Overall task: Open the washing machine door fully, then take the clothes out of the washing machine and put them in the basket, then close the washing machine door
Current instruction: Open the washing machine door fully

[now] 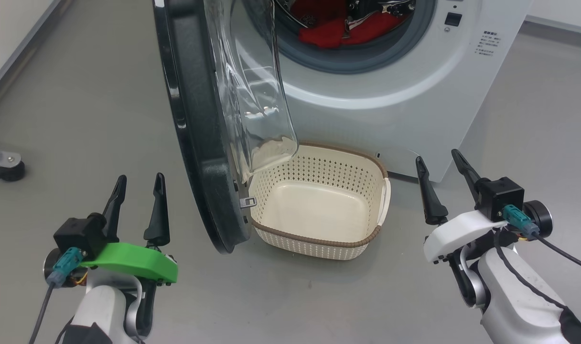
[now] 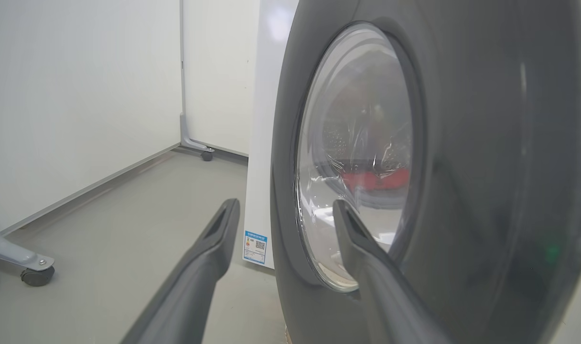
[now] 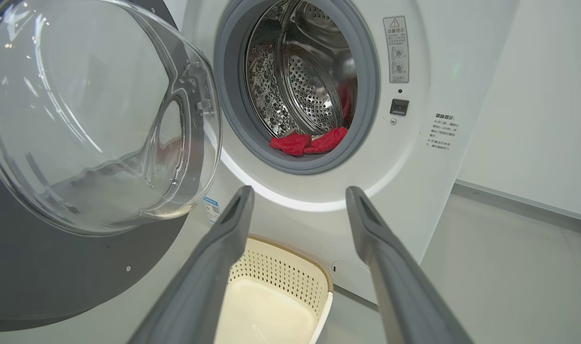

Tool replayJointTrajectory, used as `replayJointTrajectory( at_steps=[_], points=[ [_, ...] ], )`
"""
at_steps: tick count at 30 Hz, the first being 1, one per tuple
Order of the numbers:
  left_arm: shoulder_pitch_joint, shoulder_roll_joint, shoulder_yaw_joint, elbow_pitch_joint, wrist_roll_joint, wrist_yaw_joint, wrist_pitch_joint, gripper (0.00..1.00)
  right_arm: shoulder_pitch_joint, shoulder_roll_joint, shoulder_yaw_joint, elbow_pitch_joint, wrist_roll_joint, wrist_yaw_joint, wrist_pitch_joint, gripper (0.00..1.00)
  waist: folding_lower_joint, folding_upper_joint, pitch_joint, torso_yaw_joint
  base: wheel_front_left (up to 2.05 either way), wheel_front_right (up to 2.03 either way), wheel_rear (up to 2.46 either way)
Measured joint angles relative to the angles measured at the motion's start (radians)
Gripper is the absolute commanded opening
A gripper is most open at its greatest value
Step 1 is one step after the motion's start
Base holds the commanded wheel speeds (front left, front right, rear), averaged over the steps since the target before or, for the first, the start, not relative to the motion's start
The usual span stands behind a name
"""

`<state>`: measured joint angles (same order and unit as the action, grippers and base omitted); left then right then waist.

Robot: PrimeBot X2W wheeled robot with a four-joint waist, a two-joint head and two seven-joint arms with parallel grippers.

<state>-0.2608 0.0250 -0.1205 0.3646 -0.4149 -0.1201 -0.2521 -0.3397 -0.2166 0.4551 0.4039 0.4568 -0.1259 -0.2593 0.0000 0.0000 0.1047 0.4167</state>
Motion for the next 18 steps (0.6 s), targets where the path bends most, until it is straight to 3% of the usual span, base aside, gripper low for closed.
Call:
replayJointTrajectory(
  at_steps=[15, 16, 18],
  points=[
    [0.015, 0.000, 0.001, -0.003, 0.002, 0.000, 0.000, 1.00, 0.047, 0.055, -0.076, 0.001, -0.069, 0.000, 0.000, 1.00, 0.0000, 0.0000, -0.006, -0.004, 0.00, 0.00, 0.00],
    [0.015, 0.000, 0.001, -0.003, 0.002, 0.000, 0.000, 0.72, 0.049, 0.057, -0.079, 0.000, -0.076, 0.000, 0.000, 1.00, 0.0000, 0.0000, -0.006, -0.004, 0.00, 0.00, 0.00],
    [0.015, 0.000, 0.000, -0.003, 0.003, 0.000, 0.000, 0.00, 0.056, 0.060, -0.086, 0.000, -0.083, 0.000, 0.000, 1.00, 0.0000, 0.0000, -0.007, -0.004, 0.00, 0.00, 0.00]
  ],
)
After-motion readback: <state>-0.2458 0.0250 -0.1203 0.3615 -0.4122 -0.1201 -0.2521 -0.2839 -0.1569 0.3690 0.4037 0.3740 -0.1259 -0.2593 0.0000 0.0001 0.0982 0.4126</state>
